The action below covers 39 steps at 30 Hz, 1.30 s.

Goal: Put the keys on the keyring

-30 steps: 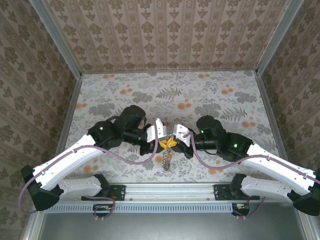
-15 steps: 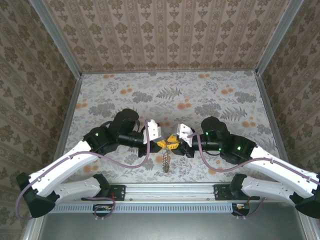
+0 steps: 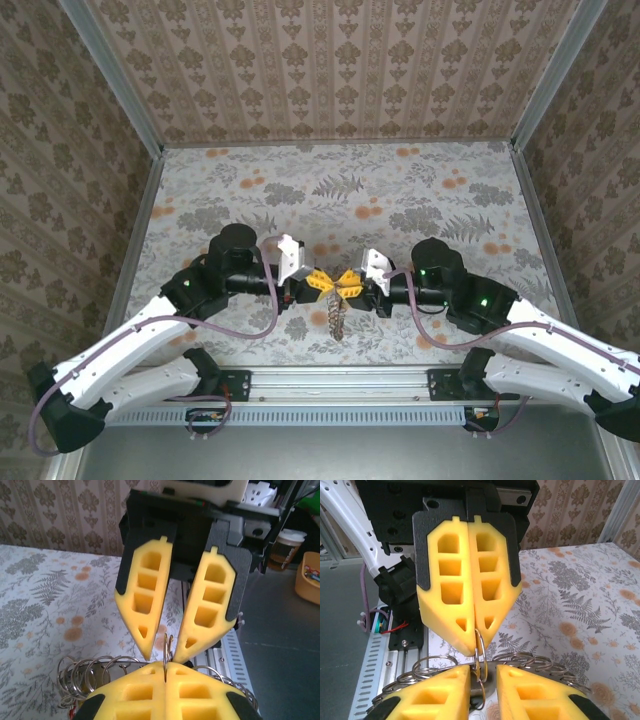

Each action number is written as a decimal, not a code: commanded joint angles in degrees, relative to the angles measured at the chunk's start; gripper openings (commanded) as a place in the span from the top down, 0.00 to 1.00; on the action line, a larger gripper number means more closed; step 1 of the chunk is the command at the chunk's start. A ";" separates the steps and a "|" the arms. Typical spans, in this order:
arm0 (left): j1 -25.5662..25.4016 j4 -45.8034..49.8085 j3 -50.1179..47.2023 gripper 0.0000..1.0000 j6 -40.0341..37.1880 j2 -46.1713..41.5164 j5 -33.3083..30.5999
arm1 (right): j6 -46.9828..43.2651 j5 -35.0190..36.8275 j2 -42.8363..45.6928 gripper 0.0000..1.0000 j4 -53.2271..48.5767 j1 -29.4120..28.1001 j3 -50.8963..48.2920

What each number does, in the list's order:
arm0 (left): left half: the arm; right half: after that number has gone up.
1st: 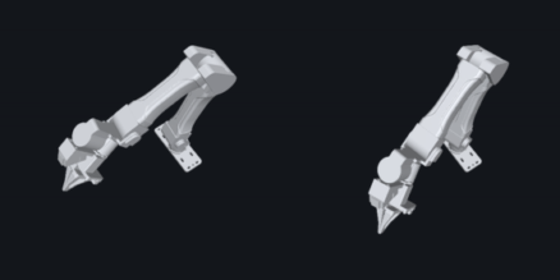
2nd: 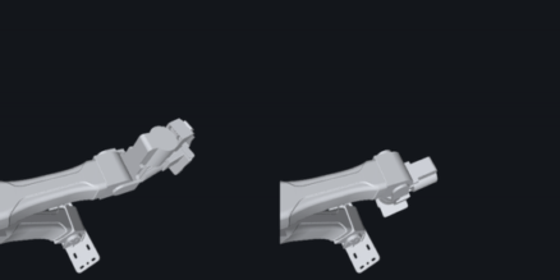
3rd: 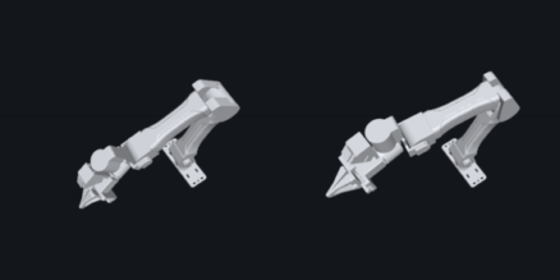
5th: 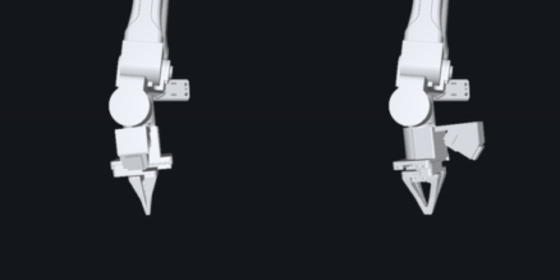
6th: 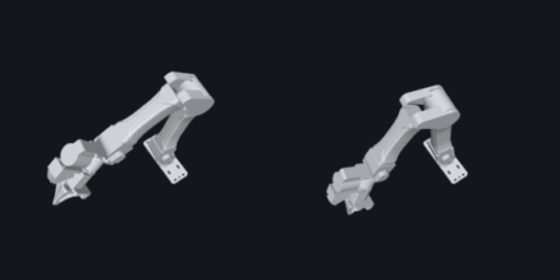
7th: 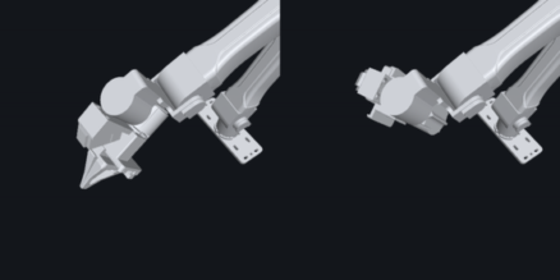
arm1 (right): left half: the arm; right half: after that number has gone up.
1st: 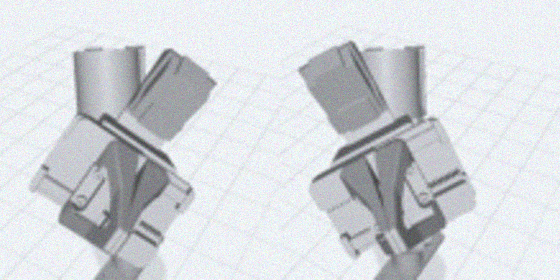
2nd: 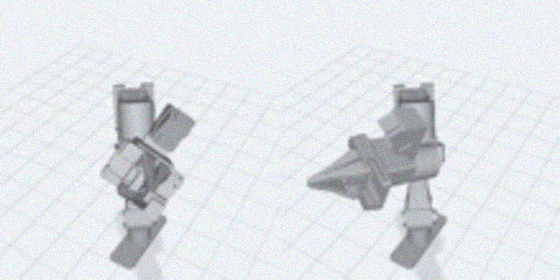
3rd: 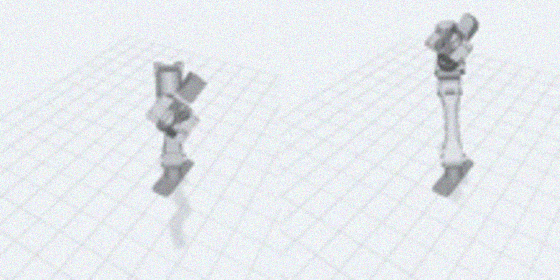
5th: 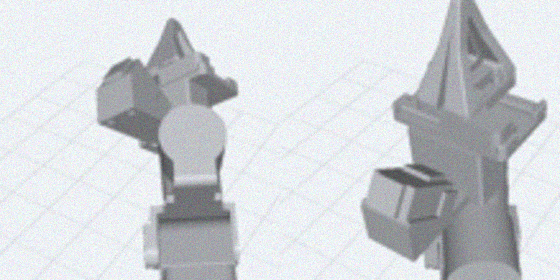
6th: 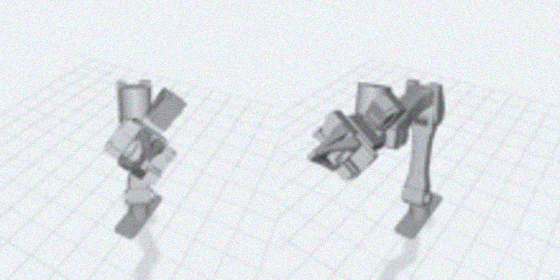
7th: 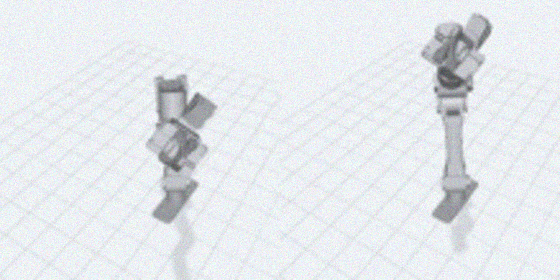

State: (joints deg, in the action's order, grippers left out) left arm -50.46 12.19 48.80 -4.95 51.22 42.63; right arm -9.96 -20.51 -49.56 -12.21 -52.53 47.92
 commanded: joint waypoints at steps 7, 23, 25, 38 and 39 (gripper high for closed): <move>0.43 -11.93 -1.11 1.00 3.87 -0.27 3.64 | 0.47 -2.15 0.56 0.83 2.44 -0.20 -0.78; -2.86 28.45 18.48 0.75 -12.78 7.11 -10.67 | -2.12 9.64 -2.41 1.00 -8.45 0.18 6.58; -4.34 32.73 21.47 0.73 -15.26 8.99 -13.81 | -2.56 9.57 -3.60 1.00 -10.03 0.08 7.97; -5.44 33.79 24.66 0.72 -18.07 12.76 -14.79 | -4.13 5.08 -3.79 1.00 -11.71 -0.69 10.32; -5.44 33.78 24.76 0.71 -18.06 12.85 -14.69 | -4.13 5.13 -4.32 1.00 -12.16 -0.66 10.56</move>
State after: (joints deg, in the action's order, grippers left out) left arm -55.51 44.66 72.05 -21.26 63.88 28.01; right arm -13.43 -14.13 -54.00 -24.80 -52.77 55.77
